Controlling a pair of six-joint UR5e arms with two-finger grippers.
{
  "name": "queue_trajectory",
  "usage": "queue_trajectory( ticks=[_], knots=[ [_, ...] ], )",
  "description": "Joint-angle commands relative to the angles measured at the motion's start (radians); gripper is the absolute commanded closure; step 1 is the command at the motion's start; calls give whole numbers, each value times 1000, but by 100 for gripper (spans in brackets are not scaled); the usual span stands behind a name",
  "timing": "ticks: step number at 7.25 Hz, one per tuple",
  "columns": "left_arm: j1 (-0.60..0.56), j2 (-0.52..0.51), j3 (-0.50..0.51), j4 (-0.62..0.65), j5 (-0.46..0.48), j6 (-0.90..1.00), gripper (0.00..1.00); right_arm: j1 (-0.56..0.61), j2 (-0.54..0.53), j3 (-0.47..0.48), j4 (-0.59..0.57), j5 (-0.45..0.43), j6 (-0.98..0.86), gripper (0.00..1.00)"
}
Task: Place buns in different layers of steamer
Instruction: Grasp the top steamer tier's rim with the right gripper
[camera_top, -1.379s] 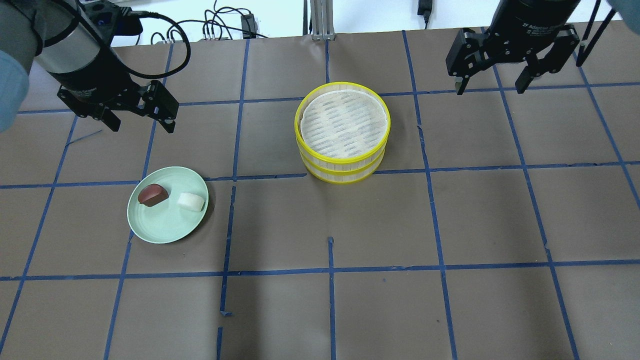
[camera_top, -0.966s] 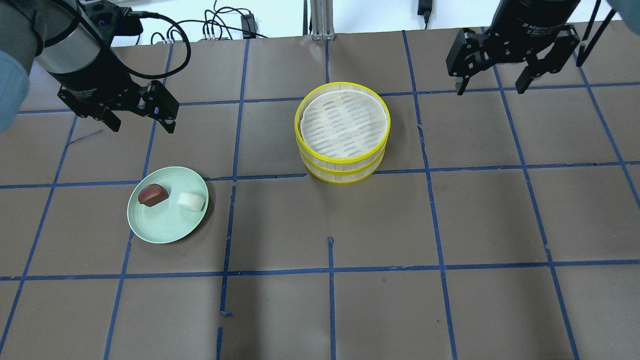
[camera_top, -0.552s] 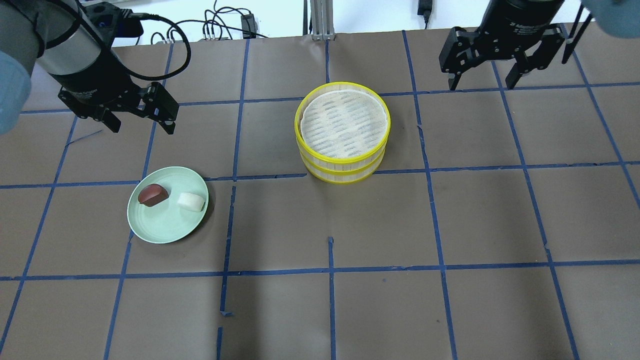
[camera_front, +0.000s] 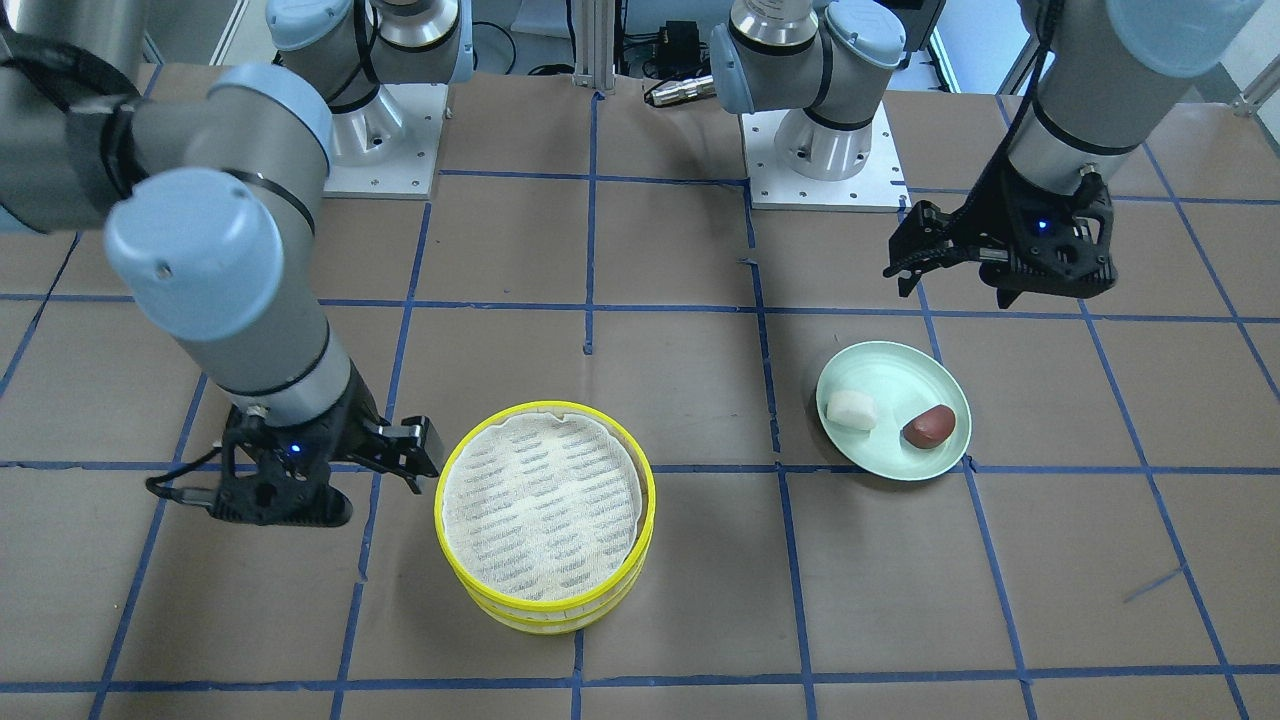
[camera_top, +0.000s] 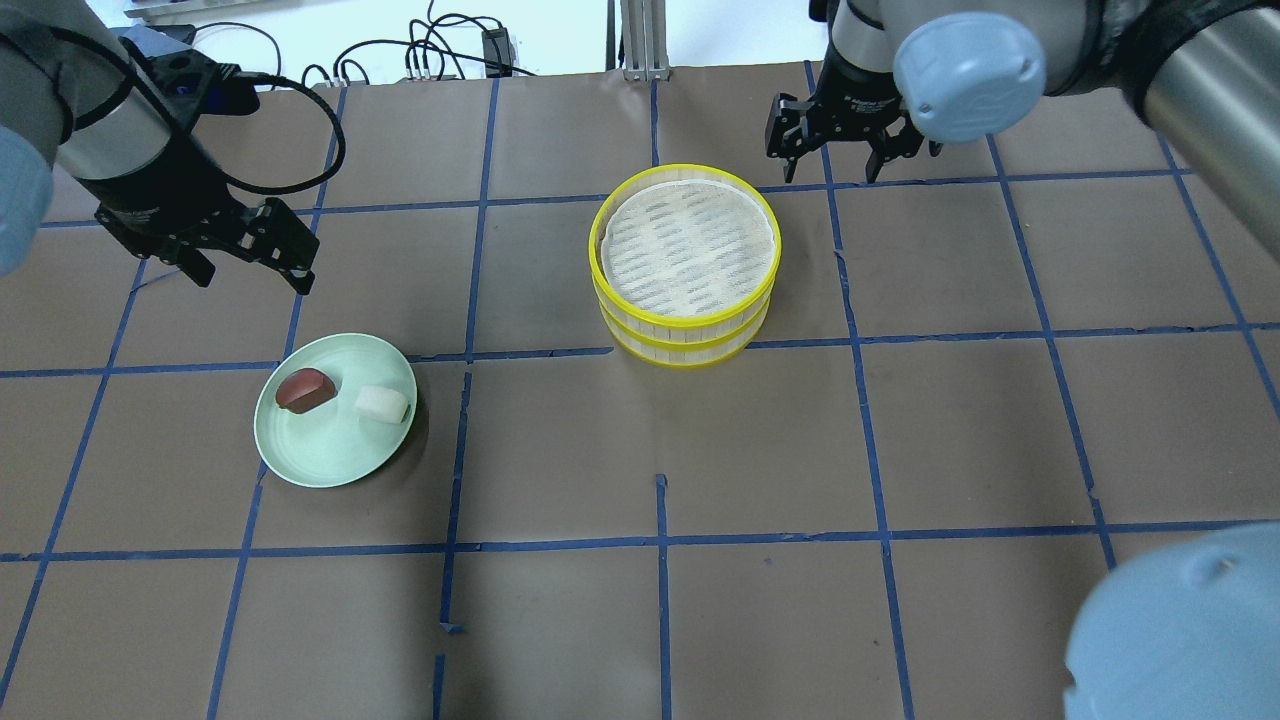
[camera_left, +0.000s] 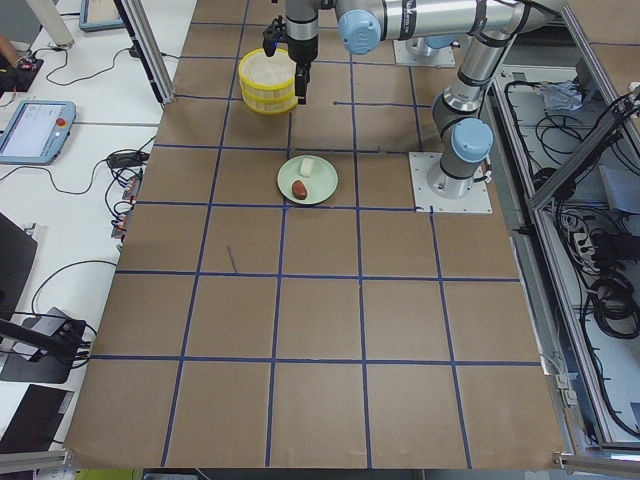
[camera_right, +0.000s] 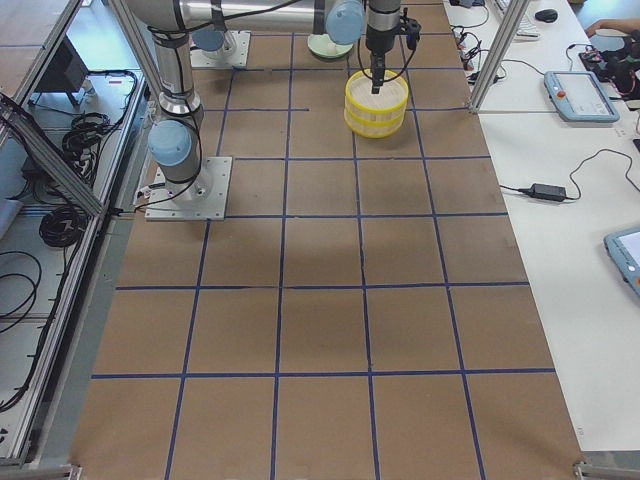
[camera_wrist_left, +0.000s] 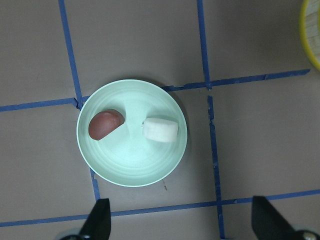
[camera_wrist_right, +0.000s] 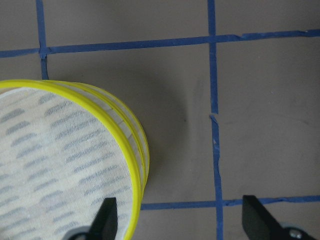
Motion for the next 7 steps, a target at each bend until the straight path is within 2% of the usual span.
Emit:
queue_trajectory(
  ticks=[1,2,4,5,6,7],
  knots=[
    [34,16,3,33,16,36,0,25,76,21,-60,2,41,21],
    [35,29,5,32,71,34,0,33,88,39,-62,2,67,35],
    [40,29,2,33,76,37,0,33,99,46,-86,4,69,72],
    [56,29,-12,30,78,57,0,33,96,47,-86,5,61,85],
    [136,24,-23,30,72,153,0,33,90,52,-68,5,61,92],
    [183,14,-17,35,70,211,0,37,70,85,-60,4,60,93]
  ],
)
